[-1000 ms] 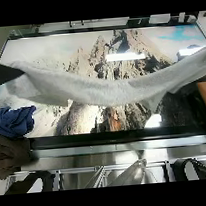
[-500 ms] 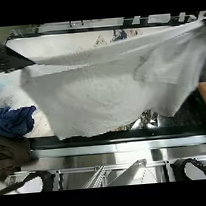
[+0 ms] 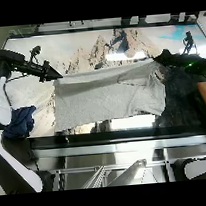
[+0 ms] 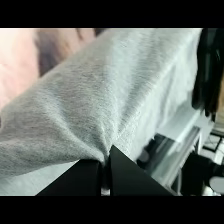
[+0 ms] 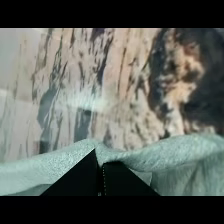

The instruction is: Fold the shirts.

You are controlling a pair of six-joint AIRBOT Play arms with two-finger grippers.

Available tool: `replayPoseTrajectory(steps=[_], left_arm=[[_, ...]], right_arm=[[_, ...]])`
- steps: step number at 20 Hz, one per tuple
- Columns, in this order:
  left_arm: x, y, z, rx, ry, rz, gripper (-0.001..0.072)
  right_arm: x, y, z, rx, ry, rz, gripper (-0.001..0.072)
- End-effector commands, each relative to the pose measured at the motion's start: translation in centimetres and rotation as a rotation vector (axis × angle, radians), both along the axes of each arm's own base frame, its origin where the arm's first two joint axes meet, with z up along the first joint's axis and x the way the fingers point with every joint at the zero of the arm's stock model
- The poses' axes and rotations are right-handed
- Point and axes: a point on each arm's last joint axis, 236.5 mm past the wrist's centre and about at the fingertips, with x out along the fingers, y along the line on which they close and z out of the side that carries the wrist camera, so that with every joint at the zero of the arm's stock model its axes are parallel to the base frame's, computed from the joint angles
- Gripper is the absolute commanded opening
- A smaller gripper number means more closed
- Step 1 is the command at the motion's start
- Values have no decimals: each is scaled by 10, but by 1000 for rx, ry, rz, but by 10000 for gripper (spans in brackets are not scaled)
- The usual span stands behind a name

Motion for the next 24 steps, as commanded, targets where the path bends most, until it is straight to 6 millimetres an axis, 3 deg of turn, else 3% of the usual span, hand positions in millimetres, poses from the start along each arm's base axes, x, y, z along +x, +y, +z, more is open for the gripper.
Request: replayPoseTrajectory(steps=[1, 5, 8, 11, 14, 16, 17, 18, 20, 23, 24], left_arm=[[29, 6, -24, 19, -68, 65, 20], [-11, -1, -12, -11, 6, -46, 20], [-39, -5, -11, -34, 85, -88, 21], [-61, -5, -22, -56, 170, -83, 20], [-72, -5, -32, -69, 221, -76, 20], [-69, -7, -28, -79, 207, -69, 20], [-67, -12, -14, -105, 174, -76, 20], [-67, -18, 9, -144, 103, -110, 20], [-81, -30, 65, -196, -27, -194, 21], [-122, -60, 167, -195, -333, -358, 22], [-146, -77, 216, -222, -498, -422, 23]], right_arm=[[11, -6, -12, -19, -52, -6, 13], [-14, 7, -15, 32, 2, 106, 11], [-42, 1, -41, 33, 141, 142, 11], [-64, -6, -61, 43, 216, 154, 11], [-67, -6, -64, 53, 226, 150, 11], [-62, -1, -53, 98, 196, 148, 11], [-63, 7, -37, 147, 167, 169, 10], [-66, 18, -7, 194, 94, 228, 10], [-83, 40, 70, 246, -71, 346, 10], [-119, 53, 184, 81, -311, 387, 10], [-139, 60, 226, 21, -407, 390, 11]])
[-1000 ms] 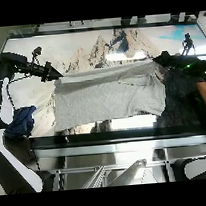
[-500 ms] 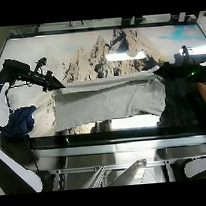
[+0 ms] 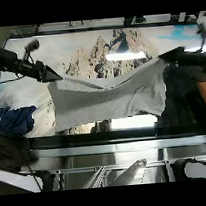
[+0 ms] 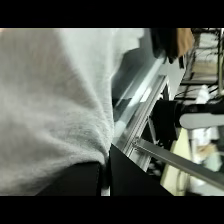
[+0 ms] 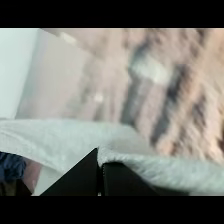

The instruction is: Fold the shirts.

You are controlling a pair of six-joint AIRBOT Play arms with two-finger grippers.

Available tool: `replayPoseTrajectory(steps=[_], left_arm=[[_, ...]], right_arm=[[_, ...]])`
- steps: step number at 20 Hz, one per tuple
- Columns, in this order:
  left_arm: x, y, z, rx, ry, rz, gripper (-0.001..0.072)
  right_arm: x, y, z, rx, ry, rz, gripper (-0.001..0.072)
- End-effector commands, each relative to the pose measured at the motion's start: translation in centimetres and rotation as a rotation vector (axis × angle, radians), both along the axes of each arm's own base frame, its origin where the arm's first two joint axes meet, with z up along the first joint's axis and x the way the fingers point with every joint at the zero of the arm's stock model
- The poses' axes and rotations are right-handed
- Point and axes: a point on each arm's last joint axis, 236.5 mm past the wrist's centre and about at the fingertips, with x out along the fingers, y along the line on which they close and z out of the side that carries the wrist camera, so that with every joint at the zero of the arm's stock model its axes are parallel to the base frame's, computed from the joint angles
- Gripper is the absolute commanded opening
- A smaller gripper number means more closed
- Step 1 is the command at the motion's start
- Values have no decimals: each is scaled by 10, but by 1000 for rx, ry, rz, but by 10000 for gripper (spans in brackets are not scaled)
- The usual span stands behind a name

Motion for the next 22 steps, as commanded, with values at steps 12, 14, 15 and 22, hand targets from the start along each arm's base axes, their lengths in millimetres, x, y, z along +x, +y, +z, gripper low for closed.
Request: replayPoseTrajectory(steps=[12, 14, 15, 22], left_arm=[[-213, -15, 366, 129, -1412, 79, 26], [-168, 1, 346, 23, -1214, 128, 26], [-144, 7, 327, -25, -1099, 128, 26], [18, -23, 76, -127, -323, -52, 27]], right_arm=[[-270, -14, 402, -406, -1209, -744, 12], [-198, -31, 366, -384, -1033, -688, 12], [-158, -40, 339, -367, -926, -655, 12], [55, -29, 46, -272, -210, -373, 12]])
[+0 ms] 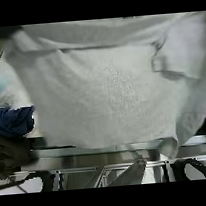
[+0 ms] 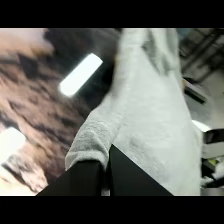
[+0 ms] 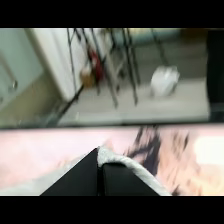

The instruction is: Fold the shirts.

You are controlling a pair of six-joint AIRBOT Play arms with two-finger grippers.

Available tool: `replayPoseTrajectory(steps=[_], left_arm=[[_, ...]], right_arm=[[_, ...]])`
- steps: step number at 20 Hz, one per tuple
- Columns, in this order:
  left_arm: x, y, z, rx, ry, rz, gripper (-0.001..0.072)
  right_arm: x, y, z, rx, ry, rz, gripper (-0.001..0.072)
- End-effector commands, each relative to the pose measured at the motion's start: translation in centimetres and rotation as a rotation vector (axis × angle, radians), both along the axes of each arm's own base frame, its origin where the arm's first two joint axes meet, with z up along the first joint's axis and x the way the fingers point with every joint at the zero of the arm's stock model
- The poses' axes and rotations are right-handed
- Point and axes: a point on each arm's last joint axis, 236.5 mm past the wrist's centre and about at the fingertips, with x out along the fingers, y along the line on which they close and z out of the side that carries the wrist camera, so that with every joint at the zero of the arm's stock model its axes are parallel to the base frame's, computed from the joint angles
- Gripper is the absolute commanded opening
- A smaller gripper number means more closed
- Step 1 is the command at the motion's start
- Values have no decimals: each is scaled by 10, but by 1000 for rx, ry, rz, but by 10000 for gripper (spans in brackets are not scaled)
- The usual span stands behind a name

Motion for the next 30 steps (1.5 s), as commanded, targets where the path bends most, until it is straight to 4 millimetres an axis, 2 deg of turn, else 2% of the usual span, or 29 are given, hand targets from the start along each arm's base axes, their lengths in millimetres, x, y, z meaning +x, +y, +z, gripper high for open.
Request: replayPoseTrajectory(steps=[1, 3, 4, 6, 8, 9, 12, 15, 17, 19, 22, 24, 26, 30], left_arm=[[49, -26, -147, 23, 386, -133, 27], [67, -27, -215, 9, 586, -155, 20], [76, -26, -244, 2, 667, -140, 15], [93, -17, -287, -16, 798, -81, 10], [101, -4, -308, -41, 846, -20, 10], [105, 4, -313, -55, 857, 16, 10], [107, 21, -310, -69, 885, 48, 9], [86, 18, -303, -50, 964, -23, 10], [85, 13, -305, -30, 994, -15, 11], [80, 12, -313, 16, 1048, 5, 11], [67, 33, -350, 216, 1211, 137, 11], [59, 49, -371, 346, 1295, 232, 11], [55, 50, -374, 396, 1320, 263, 11], [54, 36, -364, 418, 1334, 278, 12]], right_arm=[[73, 16, -167, 78, 328, 58, 12], [91, 19, -245, 88, 444, 52, 13], [97, 18, -271, 115, 478, 44, 12], [104, 15, -303, 181, 520, 24, 12], [106, 7, -313, 204, 531, 8, 12], [106, 1, -311, 205, 527, 1, 12], [99, -13, -298, 231, 517, 22, 12], [74, -15, -293, 289, 562, 135, 11], [56, -24, -305, 303, 633, 158, 11], [36, -32, -325, 293, 715, 161, 11], [19, -33, -350, 283, 773, 155, 12], [17, -28, -361, 270, 784, 164, 12], [18, -27, -369, 269, 794, 156, 12], [18, -27, -372, 269, 800, 153, 12]])
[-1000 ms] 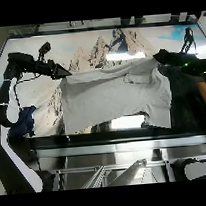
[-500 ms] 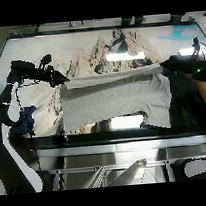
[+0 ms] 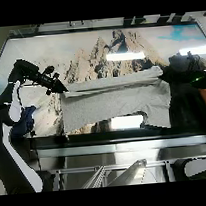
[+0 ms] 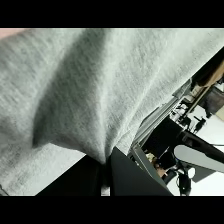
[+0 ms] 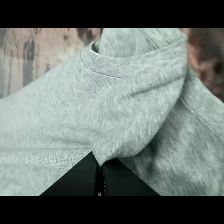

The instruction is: Fold the shirts.

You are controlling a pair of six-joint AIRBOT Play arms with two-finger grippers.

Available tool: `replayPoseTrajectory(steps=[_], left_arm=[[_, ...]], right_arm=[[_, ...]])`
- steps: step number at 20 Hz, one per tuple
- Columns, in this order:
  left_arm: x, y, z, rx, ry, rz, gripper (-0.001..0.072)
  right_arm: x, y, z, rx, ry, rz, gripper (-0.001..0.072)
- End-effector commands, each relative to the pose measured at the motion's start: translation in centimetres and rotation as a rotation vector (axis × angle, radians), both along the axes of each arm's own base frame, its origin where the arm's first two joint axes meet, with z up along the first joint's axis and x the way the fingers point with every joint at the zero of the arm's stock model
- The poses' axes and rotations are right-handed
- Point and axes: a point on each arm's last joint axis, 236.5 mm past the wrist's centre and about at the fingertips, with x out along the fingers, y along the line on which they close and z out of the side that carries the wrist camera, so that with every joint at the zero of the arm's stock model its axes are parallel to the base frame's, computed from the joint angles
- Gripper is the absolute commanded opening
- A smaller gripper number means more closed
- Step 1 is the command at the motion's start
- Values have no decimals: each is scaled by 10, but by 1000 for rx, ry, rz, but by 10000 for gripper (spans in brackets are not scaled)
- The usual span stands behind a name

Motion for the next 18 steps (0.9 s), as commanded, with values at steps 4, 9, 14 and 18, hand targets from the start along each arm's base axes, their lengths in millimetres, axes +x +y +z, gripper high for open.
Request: replayPoseTrajectory(steps=[4, 9, 14, 18], left_arm=[[-8, 6, -9, 158, 115, 52, 104], [-2, 16, 23, 191, 62, 94, 716], [-56, 68, 48, 439, 24, 44, 716], [-126, 57, 40, 404, 81, -20, 715]], right_arm=[[-3, 3, -4, 4, 12, 14, 22], [-26, -6, 10, 9, 37, 67, 392], [-69, -81, 37, -55, 129, -52, 582], [-126, -94, 14, 7, 337, -78, 582]])
